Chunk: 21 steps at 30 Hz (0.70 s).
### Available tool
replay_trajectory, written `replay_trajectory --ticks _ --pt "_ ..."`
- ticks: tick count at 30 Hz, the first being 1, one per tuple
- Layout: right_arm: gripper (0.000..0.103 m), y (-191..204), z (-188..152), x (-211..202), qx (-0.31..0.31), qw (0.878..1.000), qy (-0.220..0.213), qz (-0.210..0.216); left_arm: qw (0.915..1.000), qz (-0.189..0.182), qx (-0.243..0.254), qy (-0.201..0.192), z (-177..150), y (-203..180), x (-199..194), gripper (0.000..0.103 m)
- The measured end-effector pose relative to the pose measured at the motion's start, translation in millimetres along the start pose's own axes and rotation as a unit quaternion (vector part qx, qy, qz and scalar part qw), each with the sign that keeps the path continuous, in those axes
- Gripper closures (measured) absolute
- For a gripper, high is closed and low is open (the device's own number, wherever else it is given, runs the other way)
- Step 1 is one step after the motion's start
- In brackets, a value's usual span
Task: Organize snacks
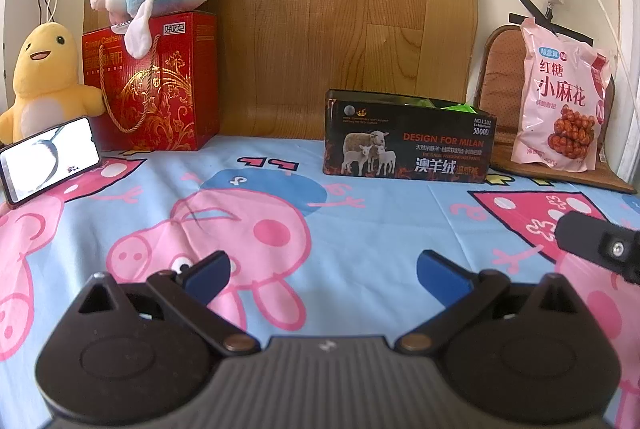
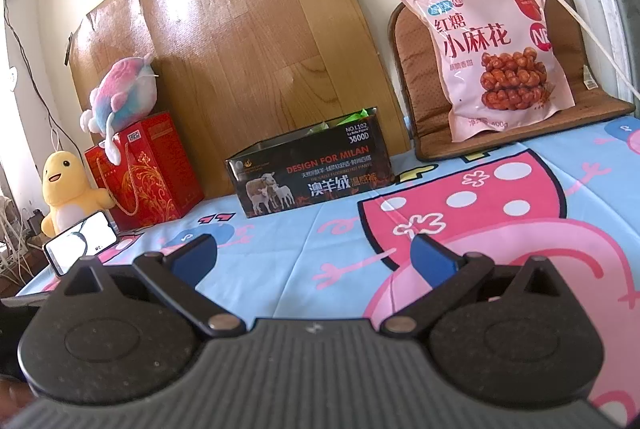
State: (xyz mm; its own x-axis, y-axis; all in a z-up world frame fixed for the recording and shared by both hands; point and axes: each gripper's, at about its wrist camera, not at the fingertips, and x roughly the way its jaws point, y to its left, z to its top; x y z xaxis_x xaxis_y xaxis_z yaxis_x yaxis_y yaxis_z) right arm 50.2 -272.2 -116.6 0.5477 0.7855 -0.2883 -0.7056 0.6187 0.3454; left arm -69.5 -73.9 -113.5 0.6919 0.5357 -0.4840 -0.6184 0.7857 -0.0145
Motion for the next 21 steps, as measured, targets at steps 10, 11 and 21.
replay_trajectory --ticks 10,11,21 --pt "0.000 2.3 0.5 0.4 -0.014 1.000 0.002 0.007 1.0000 -0.001 -0.003 -0.003 -0.2 0.5 -0.9 0.000" --pt "0.000 2.2 0.4 0.2 -0.014 1.000 0.001 0.008 1.0000 -0.001 -0.003 -0.003 -0.1 0.7 -1.1 0.000" --pt "0.000 1.1 1.0 -0.3 -0.015 1.000 0.000 0.004 1.0000 -0.004 0.002 0.001 0.0 -1.0 -0.6 0.000"
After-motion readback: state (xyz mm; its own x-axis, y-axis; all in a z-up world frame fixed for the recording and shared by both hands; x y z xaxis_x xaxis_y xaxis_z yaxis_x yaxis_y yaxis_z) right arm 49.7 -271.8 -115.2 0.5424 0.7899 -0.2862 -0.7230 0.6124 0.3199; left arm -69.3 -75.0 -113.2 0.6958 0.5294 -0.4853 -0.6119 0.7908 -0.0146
